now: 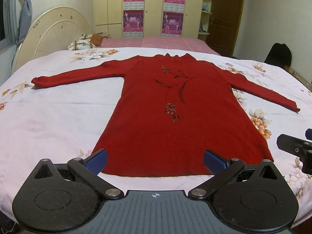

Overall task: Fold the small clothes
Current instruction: 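Grasp the red dress sleeve cuff with the right tool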

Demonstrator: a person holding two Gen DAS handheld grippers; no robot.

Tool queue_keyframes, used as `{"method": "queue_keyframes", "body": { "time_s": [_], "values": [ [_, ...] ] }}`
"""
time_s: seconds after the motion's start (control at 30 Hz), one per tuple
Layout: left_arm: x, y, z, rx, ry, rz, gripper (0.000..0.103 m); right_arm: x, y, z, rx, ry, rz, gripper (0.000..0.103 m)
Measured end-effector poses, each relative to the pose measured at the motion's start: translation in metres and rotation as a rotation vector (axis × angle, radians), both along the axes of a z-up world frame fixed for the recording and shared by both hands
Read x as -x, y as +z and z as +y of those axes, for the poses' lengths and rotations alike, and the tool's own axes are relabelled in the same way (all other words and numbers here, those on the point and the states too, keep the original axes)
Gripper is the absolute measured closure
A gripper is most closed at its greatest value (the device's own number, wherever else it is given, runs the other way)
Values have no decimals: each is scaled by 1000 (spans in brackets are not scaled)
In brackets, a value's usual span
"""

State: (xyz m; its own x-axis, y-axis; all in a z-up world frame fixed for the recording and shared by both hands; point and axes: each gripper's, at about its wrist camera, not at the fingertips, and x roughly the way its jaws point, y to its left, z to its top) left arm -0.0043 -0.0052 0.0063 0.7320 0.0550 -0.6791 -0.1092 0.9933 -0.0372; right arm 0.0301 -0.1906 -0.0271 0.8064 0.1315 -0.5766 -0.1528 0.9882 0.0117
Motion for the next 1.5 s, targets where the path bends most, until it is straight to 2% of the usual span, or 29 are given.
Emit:
{"method": "queue_keyframes", "body": {
  "time_s": [0.57, 0.73, 0.83, 0.93, 1.03, 1.13, 1.2, 1.37, 1.5],
  "values": [
    [-2, -1, 6, 6, -17, 10, 0, 0, 0, 1, -2, 0, 1, 1],
    [-17, 4, 17, -4, 0, -7, 0, -5, 3, -11, -29, -65, -11, 1],
    [-38, 5, 27, 36, -27, -6, 0, -16, 6, -36, -97, -147, -21, 1],
    [-60, 9, 33, 7, -15, -48, 0, -29, 9, -70, -145, -238, -60, 3],
    [-84, 9, 35, -3, 11, -55, 0, -44, 14, -102, -163, -307, -107, 3],
    [-109, 5, 40, 53, 32, -37, 0, -64, 16, -136, -215, -365, -145, 4],
    [-127, -1, 40, 84, 19, 11, 0, -84, 13, -160, -260, -415, -156, 4],
    [-156, -10, 32, 106, -26, 63, 0, -146, -17, -223, -373, -562, -139, 5],
    [-178, -19, 24, 60, -13, 91, 0, -187, -56, -270, -452, -683, -109, 9]
  ]
}}
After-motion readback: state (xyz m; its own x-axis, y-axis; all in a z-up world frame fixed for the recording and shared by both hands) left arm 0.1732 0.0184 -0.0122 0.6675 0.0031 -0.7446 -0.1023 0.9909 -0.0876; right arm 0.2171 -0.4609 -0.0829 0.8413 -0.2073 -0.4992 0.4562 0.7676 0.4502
